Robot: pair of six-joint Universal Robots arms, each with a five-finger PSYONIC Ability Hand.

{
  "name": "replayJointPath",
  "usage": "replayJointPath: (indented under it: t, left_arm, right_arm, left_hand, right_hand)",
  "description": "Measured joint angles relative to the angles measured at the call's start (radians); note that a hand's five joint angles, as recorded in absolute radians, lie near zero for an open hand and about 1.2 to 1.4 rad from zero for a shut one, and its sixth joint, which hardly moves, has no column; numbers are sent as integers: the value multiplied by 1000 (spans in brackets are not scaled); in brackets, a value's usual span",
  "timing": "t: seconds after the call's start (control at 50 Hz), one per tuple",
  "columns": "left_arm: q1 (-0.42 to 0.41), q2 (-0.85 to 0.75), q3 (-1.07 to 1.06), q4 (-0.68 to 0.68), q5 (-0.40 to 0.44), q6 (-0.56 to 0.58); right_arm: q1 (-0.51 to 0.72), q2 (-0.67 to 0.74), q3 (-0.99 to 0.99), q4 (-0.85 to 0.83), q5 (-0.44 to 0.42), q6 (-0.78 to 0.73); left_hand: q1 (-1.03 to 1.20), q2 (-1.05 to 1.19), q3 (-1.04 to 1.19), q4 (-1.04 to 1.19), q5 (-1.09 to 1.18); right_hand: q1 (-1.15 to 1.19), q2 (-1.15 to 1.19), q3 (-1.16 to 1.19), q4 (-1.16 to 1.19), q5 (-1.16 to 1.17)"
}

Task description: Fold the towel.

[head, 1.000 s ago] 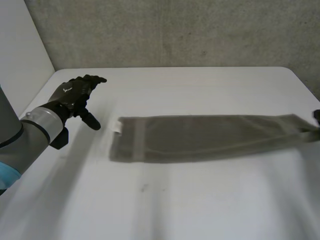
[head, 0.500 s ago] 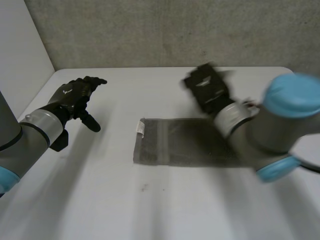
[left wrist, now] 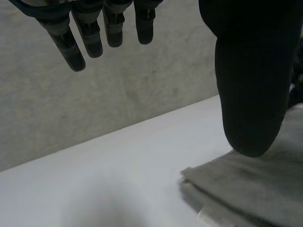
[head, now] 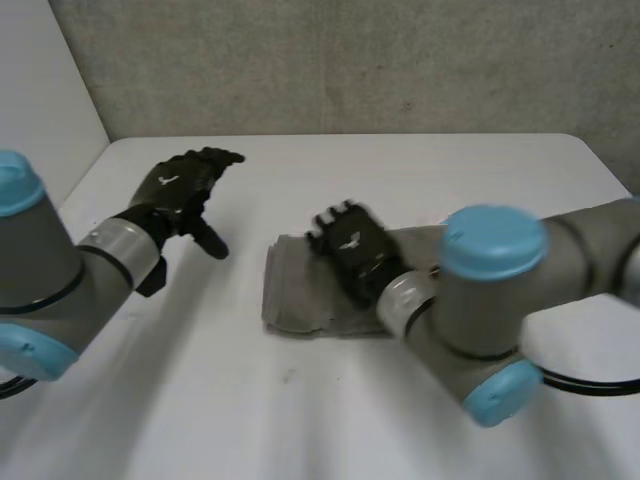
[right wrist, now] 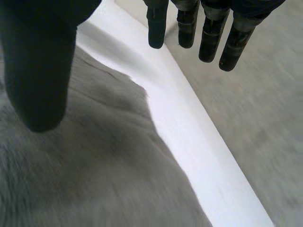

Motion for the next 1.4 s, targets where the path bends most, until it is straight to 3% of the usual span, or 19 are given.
replayJointPath:
  t: [0.18,0.32,0.34,0.4,0.42,0.48,0.5,0.58,0.66,0.8,0.94,1.14,1.16,1.2,1.28,1.4]
  left_arm:
    - [-137,-130,109,14,-24,1]
    - [-234,-272,168,13,-90,85]
    - [-244,-289,169,13,-101,105]
    - [-267,-328,168,12,-135,165]
    - [-273,-337,166,11,-146,183]
    - [-289,-355,149,7,-184,234]
    - [-291,-356,146,7,-190,241]
    - [-297,-348,124,5,-215,262]
    - [-297,-301,103,4,-229,264]
    - [-276,-174,86,8,-235,256]
    - [-184,-52,48,12,-293,254]
    - [-108,16,7,13,-332,240]
    - [-108,18,6,14,-332,232]
    - [-113,16,12,17,-328,210]
    - [-125,8,31,24,-321,187]
    - [-190,-64,119,33,-314,169]
  right_arm:
    - [-263,-194,205,97,-29,253]
    - [-411,-208,351,88,-100,257]
    - [-424,-201,364,78,-105,246]
    - [-443,-184,382,55,-108,219]
    - [-454,-170,391,35,-109,196]
    - [-466,-146,394,-12,-106,149]
    - [-466,-144,393,-20,-105,142]
    - [-462,-143,377,-60,-100,120]
    - [-439,-164,335,-93,-89,115]
    - [-250,-179,188,-105,-45,120]
    - [8,-71,36,-98,-22,88]
    - [147,110,-31,-94,-66,27]
    - [150,120,-33,-93,-69,25]
    - [147,110,-24,-87,-75,34]
    - [105,27,9,-80,-71,84]
    - [-44,-153,105,-73,-73,292]
  left_hand:
    - [0,0,0,0,0]
    - [0,0,0,0,0]
    - [0,0,0,0,0]
    - [0,0,0,0,0]
    - [0,0,0,0,0]
    - [0,0,0,0,0]
    - [0,0,0,0,0]
    - [0,0,0,0,-2]
    - [0,0,0,0,-2]
    - [0,0,0,0,-3]
    - [0,0,0,-1,-3]
    - [0,0,0,-1,-3]
    - [0,0,0,-1,-3]
    - [0,0,0,-1,-3]
    - [0,0,0,-1,-3]
    - [0,0,0,-1,-3]
  right_hand:
    - [0,0,0,0,-5]
    - [26,33,31,27,21]
    - [135,168,185,159,146]
    - [276,323,341,322,299]
    - [446,551,563,527,493]
    - [594,740,750,732,688]
    - [685,906,911,895,843]
    - [694,943,970,958,884]
    - [714,943,970,958,884]
    - [738,943,970,961,909]
    - [738,943,970,961,915]
    - [738,943,970,962,915]
    - [735,938,964,955,911]
    - [444,546,571,552,555]
    - [46,67,80,59,60]
    - [0,0,0,-1,0]
